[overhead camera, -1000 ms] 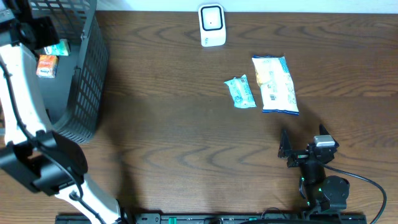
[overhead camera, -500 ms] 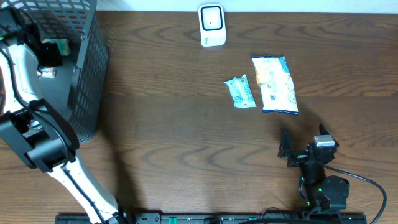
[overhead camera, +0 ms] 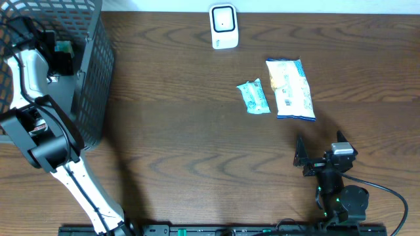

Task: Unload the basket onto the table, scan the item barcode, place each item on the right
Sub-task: 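Grasp the orange box with the left gripper and lift it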

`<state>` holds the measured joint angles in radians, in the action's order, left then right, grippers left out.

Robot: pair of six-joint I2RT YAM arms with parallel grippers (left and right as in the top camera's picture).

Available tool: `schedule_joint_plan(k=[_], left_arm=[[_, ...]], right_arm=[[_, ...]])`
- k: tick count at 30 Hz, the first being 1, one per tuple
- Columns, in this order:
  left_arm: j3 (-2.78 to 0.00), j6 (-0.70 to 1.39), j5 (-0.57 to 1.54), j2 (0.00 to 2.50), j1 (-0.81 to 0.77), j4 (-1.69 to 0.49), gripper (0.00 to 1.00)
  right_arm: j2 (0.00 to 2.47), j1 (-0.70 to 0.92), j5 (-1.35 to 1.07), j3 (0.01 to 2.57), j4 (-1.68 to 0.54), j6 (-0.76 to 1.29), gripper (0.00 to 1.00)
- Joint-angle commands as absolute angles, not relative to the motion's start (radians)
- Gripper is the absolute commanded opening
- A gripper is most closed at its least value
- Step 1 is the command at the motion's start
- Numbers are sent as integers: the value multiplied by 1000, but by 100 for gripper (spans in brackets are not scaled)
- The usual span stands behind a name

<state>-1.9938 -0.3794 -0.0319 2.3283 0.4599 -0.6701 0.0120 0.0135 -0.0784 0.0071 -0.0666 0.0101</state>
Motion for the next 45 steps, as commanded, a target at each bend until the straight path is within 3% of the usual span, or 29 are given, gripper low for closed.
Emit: schedule_joint_plan(k=[1, 11, 15, 19, 20, 21, 22, 28, 45], left_arm=[[-1997, -428, -38, 2357, 459, -659, 84], [-1997, -445, -53, 2429, 461, -641, 84], [-1997, -445, -95, 2452, 462, -642, 76], [-1997, -444, -94, 2455, 462, -641, 46], [-1997, -444, -94, 2455, 461, -641, 32], [-1997, -443, -94, 2455, 461, -642, 10], [-1997, -431, -95, 2454, 462, -643, 7], [-1997, -228, -94, 2394, 463, -662, 7], [-1997, -16, 46, 1967, 463, -799, 7]], right_arm=[[7, 20, -81, 6, -71, -1, 99], [7, 20, -81, 6, -71, -1, 99], [7, 20, -81, 6, -71, -1, 99], [7, 20, -81, 6, -71, -1, 99], [7, 20, -81, 6, -71, -1, 99], [7, 20, -81, 6, -71, -1, 99], [7, 20, -81, 6, -71, -1, 99], [7, 20, -81, 6, -71, -1, 99], [7, 20, -81, 6, -71, -1, 99]])
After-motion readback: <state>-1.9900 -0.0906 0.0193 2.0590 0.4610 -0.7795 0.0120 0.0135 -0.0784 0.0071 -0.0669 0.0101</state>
